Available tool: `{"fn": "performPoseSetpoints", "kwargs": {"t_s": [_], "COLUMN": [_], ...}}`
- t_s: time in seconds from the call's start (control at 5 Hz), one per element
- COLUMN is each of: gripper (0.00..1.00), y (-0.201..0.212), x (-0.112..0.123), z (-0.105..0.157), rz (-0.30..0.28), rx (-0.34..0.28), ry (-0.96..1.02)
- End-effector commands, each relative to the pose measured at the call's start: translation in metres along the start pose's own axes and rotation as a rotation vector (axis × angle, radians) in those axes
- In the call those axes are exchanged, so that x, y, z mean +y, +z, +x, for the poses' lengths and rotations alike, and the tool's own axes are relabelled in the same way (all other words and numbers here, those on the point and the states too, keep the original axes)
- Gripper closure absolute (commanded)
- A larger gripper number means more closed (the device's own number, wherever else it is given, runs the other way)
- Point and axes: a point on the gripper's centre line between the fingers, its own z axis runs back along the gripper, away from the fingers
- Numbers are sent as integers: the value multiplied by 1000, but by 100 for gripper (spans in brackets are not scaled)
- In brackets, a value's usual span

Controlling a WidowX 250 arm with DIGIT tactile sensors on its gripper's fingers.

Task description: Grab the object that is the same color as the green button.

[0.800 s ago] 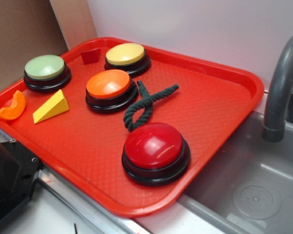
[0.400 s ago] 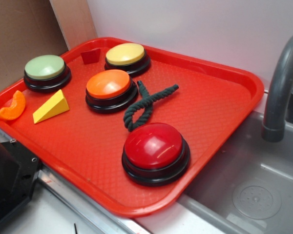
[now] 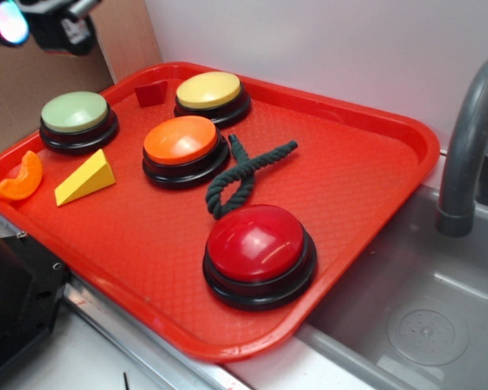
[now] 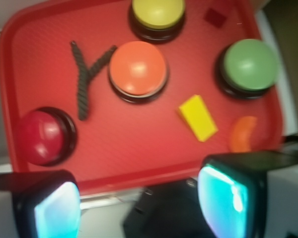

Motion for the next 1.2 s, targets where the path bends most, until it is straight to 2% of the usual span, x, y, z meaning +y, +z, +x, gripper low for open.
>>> {"fn": "performPoseSetpoints", "kwargs": {"t_s": [0.0, 0.2, 0.4, 0.8, 1.0], "gripper": [0, 0, 0, 0, 54], "y": [-47, -76, -106, -153, -157], "x": [-36, -47, -53, -58, -63], "z": [38, 47, 47, 46, 46], "rz": [-101, -127, -148, -95, -109], "rx": [-62, -43, -26, 20, 37], "ry": [273, 317, 277, 236, 260]}}
